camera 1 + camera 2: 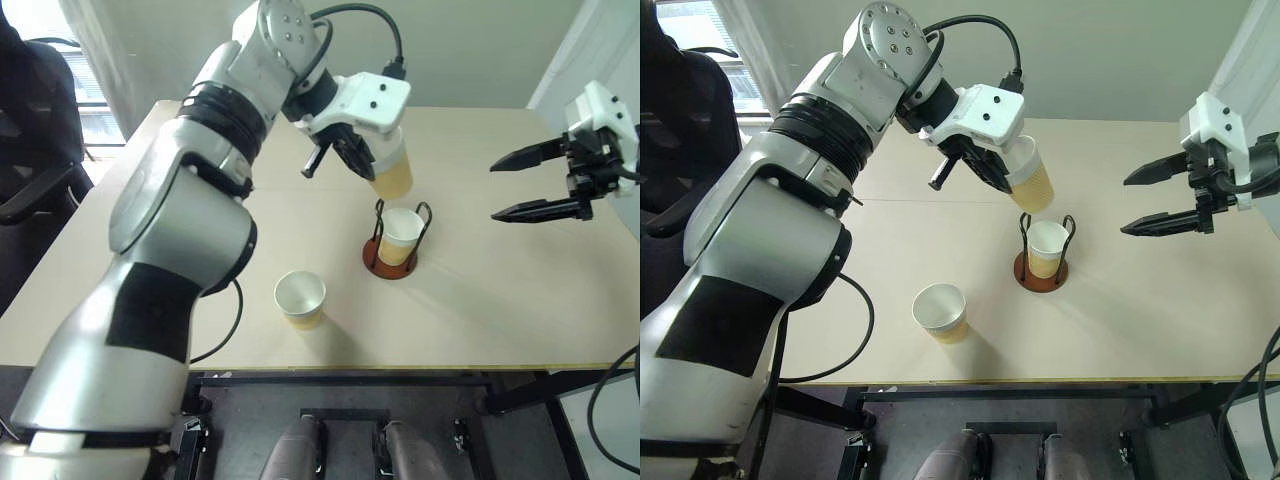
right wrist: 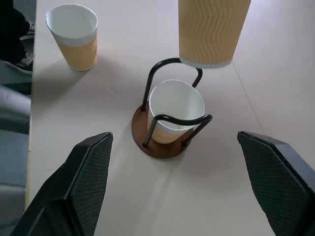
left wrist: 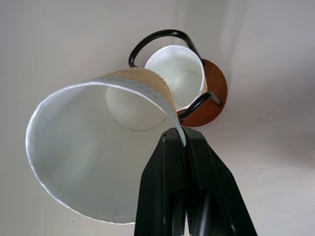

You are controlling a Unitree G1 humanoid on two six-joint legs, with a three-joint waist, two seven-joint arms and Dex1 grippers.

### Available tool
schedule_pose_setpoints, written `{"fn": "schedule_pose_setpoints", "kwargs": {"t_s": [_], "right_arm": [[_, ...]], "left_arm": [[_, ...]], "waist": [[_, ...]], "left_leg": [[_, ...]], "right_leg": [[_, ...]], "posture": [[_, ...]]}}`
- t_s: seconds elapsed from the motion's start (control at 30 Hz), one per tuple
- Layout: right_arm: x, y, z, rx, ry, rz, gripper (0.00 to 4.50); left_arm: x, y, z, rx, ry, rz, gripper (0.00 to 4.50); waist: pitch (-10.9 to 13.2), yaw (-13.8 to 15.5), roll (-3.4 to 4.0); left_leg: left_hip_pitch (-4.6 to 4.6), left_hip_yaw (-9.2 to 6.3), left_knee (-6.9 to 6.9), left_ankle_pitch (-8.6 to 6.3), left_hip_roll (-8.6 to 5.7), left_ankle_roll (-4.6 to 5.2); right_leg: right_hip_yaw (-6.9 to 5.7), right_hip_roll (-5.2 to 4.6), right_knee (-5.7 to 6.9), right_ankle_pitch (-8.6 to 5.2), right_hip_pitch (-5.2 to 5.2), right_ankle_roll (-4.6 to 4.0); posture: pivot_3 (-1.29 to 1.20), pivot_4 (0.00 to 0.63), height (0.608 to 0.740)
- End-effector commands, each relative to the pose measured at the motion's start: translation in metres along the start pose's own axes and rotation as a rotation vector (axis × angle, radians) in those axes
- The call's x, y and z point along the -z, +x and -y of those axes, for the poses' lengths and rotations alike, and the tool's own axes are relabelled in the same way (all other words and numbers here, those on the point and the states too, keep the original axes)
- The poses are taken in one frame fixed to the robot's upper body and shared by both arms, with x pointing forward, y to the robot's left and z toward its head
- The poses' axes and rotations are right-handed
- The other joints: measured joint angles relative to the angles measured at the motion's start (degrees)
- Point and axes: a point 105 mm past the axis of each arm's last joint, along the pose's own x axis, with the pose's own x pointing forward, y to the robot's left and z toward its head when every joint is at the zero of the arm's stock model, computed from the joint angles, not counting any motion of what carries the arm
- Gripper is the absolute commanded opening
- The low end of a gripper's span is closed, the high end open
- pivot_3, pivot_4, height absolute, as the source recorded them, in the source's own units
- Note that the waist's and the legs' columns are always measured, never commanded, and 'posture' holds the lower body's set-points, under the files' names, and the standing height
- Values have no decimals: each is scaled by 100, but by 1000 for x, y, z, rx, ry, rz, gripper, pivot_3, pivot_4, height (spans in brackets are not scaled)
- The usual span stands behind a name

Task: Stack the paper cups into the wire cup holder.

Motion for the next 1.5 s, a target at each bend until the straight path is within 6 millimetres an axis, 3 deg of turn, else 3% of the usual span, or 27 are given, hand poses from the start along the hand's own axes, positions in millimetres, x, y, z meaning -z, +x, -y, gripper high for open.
{"fn": "schedule_pose_setpoints", "kwargs": {"t_s": [0.03, 1.03, 1.2, 1.5], "right_arm": [[-10, -4, -4, -11, -33, 8, 4133], [-5, -10, -7, 13, -18, -25, 4133], [-3, -11, -7, 17, -20, -40, 4133], [1, -12, -7, 19, -18, -62, 4133]], "left_arm": [[-15, -1, -1, 25, 52, 28, 24], [-9, 24, 8, 116, 184, -65, 24], [-9, 23, 7, 114, 195, -82, 1261], [-13, 24, 6, 106, 197, -67, 4403]], "waist": [[0, -8, 0], [-1, 9, 2], [-1, 11, 2], [-1, 13, 2]], "left_leg": [[1, 2, 3, -1, -1, 1], [2, 9, 44, -12, -3, 28], [2, 10, 44, -13, -4, 28], [2, 11, 44, -16, -4, 30]], "right_leg": [[-1, 1, 0, -1, 2, -1], [5, -2, -4, 9, 23, 30], [6, -1, -4, 8, 22, 30], [7, -2, -6, 7, 23, 33]], "posture": [[0, 150, 740], [0, 150, 740], [0, 150, 740], [0, 150, 740]]}}
